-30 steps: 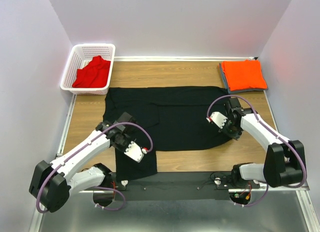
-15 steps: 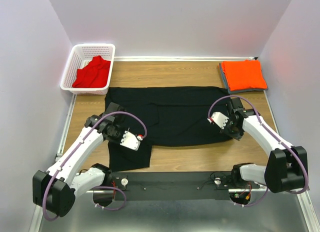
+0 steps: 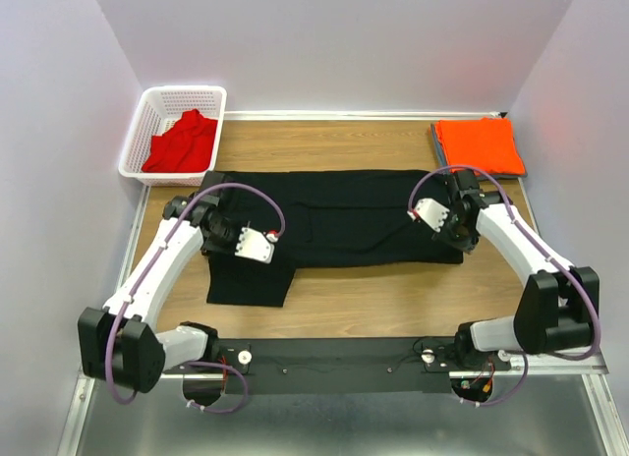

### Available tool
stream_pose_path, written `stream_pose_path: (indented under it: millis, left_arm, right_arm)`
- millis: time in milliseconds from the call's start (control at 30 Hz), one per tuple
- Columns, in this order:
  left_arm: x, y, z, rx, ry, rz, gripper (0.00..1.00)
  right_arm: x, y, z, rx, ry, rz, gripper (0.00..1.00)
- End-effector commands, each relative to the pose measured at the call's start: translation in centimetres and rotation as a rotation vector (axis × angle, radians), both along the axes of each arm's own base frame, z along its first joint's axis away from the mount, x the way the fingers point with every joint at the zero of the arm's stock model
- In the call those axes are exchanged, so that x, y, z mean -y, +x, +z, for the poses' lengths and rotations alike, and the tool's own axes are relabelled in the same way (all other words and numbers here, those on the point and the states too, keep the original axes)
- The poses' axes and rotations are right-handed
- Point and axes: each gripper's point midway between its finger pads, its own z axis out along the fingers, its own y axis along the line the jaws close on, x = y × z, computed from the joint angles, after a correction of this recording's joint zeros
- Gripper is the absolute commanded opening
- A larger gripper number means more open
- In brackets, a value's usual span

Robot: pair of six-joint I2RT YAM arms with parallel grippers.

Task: Fold and stack the t-shirts
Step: Fold the other side of the tshirt into a rectangle

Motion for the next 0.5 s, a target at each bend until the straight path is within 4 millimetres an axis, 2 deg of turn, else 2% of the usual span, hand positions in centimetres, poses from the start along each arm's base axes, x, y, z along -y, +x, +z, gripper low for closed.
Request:
stream_pose_path:
  millis: [0,33,433,467]
  left_arm:
    - [0.1,1.6,0.8,0.004,-0.033,0.001,0.0]
    - [0.1,2.0,0.5,-0.008,-0.032,0.003,0.0]
    - [-0.3,7.9,-0.2,-0.018,-0.071,0.07,0.0]
    - [-0.3,8.3,-0.3,-0.022,-0.073,0.074,0.0]
  right_arm:
    - [0.8,2.0,0.9,0.0,-0.023,0.016,0.01]
    - [1.0,2.8,1.4,0.016,-0.02,0.007,0.01]
    - [1.7,10.1,1.0,-0.001,-0.028,0.025,0.01]
    - [1.5,11.2,1.6,0.02,-0.027,0.028,0.01]
